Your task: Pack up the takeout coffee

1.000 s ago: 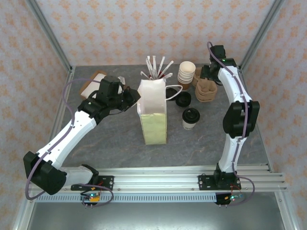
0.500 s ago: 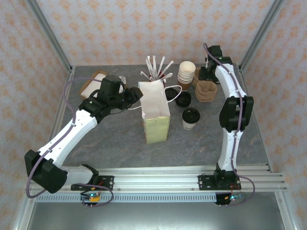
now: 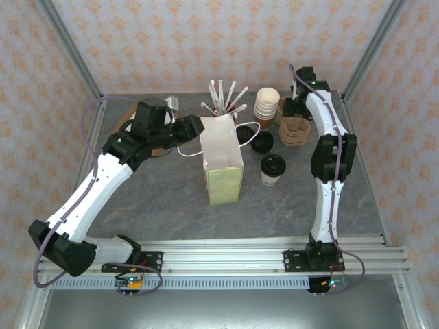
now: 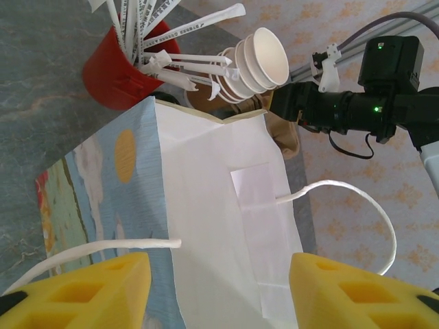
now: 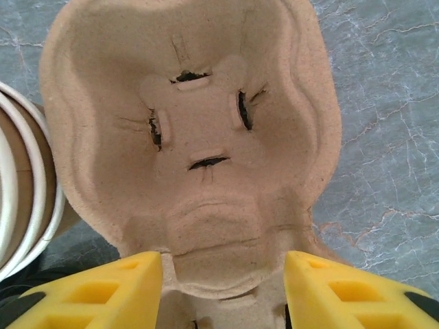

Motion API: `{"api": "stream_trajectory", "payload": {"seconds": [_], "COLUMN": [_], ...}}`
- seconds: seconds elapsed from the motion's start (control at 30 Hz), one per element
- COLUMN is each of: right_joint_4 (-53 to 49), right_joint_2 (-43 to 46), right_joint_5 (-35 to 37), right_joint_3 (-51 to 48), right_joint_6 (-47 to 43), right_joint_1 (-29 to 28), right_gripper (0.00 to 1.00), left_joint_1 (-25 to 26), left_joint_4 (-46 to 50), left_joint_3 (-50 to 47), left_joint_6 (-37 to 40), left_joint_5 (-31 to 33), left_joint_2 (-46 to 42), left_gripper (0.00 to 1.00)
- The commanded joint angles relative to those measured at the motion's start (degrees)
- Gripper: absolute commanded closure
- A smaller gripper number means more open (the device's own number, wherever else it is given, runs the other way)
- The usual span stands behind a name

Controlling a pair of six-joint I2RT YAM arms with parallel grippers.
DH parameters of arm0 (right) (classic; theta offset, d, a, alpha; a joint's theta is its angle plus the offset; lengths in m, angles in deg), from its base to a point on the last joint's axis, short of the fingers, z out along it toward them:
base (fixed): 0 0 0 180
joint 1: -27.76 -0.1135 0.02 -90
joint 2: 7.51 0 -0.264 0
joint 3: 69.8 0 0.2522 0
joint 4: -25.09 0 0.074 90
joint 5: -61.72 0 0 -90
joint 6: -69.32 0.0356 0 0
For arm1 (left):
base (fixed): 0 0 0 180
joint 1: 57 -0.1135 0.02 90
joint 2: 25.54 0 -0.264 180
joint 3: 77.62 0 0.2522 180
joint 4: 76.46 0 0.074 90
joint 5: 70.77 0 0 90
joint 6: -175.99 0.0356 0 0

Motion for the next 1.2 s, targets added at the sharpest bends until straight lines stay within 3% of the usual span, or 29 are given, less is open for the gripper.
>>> {"api": "stream_trajectory", "payload": {"seconds": [0.0, 0.57, 1.17], "right_joint_4": [-3.2, -4.4, -5.6], "right_joint_2": [-1.6, -4.1, -2.6], "right_joint_5": [-0.5, -1.0, -0.4], "right_joint_3": [3.4, 5.9, 8.7], "right_joint_6": [-2.1, -4.0, -4.1], "right_joint_1": [0.3, 0.4, 0.4], "right_gripper": [0.5, 0.53, 0.64], "left_joint_1": [0.4, 0.4, 0.4], "left_joint_4": [3.3, 3.8, 4.0], "left_joint_3": [2.1, 1.9, 1.7], "left_joint_6": [3.8, 4.5, 5.0], "left_joint_5": [1.6, 0.8, -0.1], "left_joint_2": [-0.6, -0.1, 0.4], "left_gripper": [0.43, 0.42, 0.41]}}
